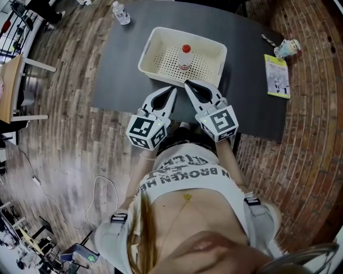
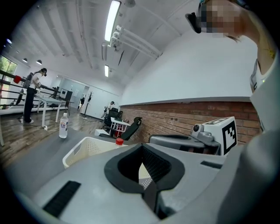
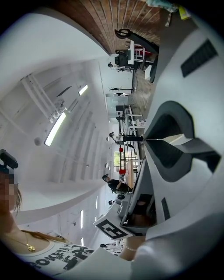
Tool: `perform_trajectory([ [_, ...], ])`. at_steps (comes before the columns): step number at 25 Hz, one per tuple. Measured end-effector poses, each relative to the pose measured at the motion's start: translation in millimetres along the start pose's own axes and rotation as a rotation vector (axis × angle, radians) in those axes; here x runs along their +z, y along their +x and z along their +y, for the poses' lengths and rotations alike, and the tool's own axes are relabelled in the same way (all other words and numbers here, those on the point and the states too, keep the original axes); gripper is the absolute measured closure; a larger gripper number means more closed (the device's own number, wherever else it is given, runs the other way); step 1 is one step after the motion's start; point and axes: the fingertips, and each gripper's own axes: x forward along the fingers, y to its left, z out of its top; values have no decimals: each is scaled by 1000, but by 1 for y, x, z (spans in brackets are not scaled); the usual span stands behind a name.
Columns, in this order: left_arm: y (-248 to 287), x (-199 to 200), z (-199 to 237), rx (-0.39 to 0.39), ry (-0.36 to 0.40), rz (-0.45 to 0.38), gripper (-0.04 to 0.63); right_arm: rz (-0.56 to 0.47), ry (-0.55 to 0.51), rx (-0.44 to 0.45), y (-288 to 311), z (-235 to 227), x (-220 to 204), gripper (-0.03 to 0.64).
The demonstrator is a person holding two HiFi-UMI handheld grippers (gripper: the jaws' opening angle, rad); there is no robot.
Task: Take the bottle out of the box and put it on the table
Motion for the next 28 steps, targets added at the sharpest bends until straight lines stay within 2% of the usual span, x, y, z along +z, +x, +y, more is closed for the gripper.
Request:
perform_trajectory([
  [5,12,-3,6,30,-8,10,591,24,7,12,8,-13,-7,607],
  [10,23,4,10,9,10,25,591,19,29,0,13,-20,-5,607],
  [19,39,7,23,-113,34,94,591,8,77,-126,22,-35,-4,607],
  [28,49,19,53,-225,41,107,591,33,71,-241,48,-40,0,607],
])
